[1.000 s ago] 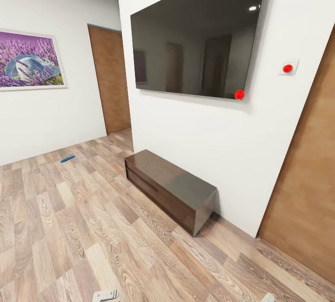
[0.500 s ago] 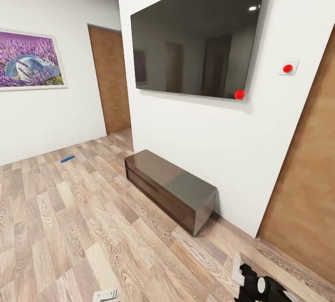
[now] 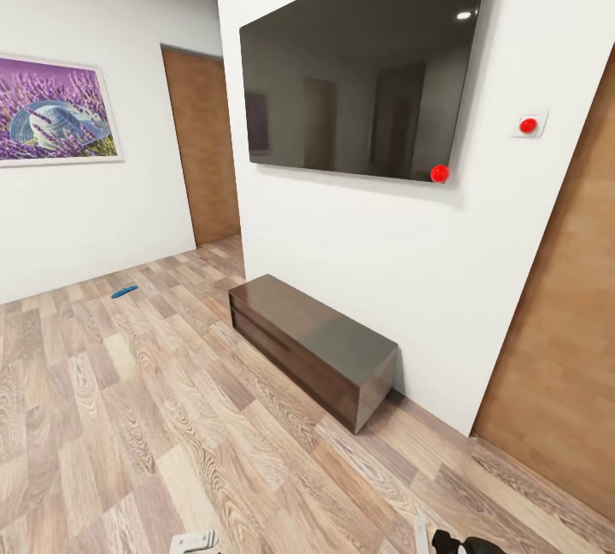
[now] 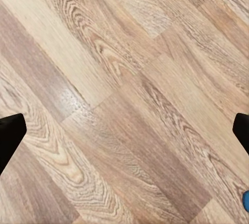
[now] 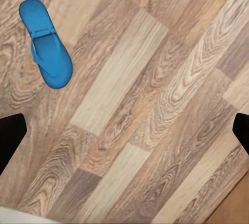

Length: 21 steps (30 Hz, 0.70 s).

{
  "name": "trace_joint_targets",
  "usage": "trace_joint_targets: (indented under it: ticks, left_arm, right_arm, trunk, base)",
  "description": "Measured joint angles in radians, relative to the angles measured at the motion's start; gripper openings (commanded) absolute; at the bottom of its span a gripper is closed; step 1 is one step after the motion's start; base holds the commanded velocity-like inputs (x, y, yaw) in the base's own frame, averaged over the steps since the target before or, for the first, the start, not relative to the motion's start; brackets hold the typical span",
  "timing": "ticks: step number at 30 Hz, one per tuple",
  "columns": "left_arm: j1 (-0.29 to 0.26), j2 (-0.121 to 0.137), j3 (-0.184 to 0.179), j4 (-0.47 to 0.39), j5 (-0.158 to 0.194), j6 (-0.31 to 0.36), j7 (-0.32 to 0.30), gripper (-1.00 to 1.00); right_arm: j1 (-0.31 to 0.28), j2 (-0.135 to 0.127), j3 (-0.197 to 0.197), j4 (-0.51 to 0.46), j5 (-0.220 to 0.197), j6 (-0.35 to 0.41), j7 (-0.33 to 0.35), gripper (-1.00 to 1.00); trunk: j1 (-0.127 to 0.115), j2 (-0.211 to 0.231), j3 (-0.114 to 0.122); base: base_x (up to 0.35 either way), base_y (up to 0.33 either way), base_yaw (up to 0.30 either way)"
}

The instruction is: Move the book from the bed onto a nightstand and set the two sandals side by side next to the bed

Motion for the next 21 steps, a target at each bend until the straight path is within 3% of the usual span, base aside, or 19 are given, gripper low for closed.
trace_joint_targets:
  ticks: [3,21]
  left_arm:
    - [0.0,0.0,0.0,0.0,0.0,0.0,0.0,1.0]
    - [0.0,0.0,0.0,0.0,0.0,0.001,0.0,1.0]
  right_arm:
    - [0.0,0.0,0.004,0.004,0.0,-0.001,-0.002,1.0]
    - [0.0,0.0,0.0,0.005,-0.005,-0.003,-0.008,1.0]
  trunk:
    - [0.0,0.0,0.0]
    - [0.069,-0.126,-0.056]
  base:
    - [0.0,0.0,0.0]
    - [0.0,0.0,0.0]
